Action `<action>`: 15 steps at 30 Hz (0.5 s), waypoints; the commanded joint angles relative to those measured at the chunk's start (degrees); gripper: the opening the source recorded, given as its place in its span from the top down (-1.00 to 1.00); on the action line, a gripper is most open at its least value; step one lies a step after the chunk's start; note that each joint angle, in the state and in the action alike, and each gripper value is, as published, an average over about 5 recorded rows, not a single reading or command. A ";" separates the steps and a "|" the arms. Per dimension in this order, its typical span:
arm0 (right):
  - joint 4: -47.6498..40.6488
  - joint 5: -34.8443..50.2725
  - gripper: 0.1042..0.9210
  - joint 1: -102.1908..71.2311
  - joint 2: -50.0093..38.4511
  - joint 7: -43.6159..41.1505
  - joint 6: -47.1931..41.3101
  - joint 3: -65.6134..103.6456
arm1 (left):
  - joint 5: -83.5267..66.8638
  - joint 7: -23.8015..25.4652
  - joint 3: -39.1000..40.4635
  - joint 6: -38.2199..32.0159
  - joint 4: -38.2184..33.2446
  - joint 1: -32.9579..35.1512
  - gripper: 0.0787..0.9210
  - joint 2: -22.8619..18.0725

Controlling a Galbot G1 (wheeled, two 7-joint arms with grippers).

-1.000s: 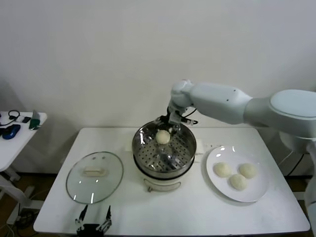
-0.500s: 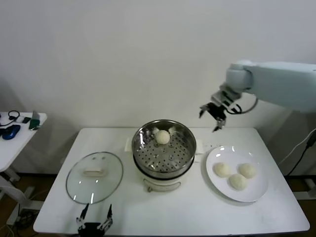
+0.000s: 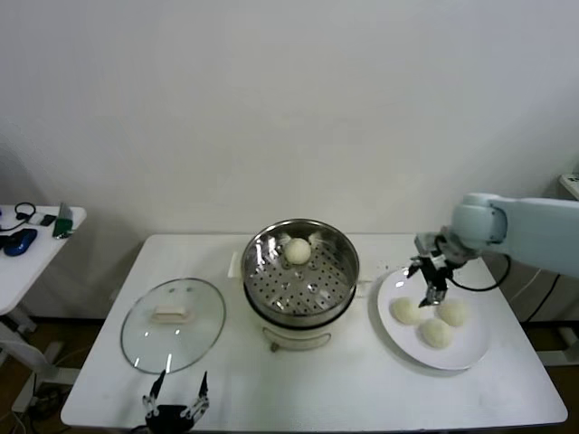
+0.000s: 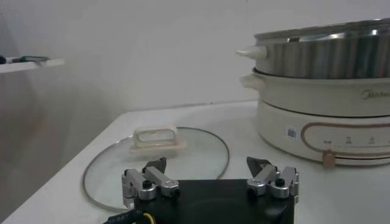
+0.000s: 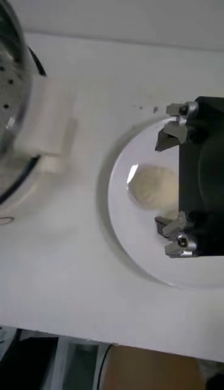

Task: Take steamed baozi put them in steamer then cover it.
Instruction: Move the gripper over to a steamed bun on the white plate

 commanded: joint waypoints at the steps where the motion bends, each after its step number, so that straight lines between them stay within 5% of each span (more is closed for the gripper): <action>1: -5.20 -5.57 -0.57 -14.75 -0.83 2.45 -5.59 9.63 | 0.05 -0.09 -0.33 -0.19 0.35 0.20 -0.77 -0.15; 15: -12.96 -7.30 -0.57 -21.29 3.73 3.65 -3.44 16.62 | 0.29 -0.19 -0.24 -0.46 1.05 0.19 -0.77 0.11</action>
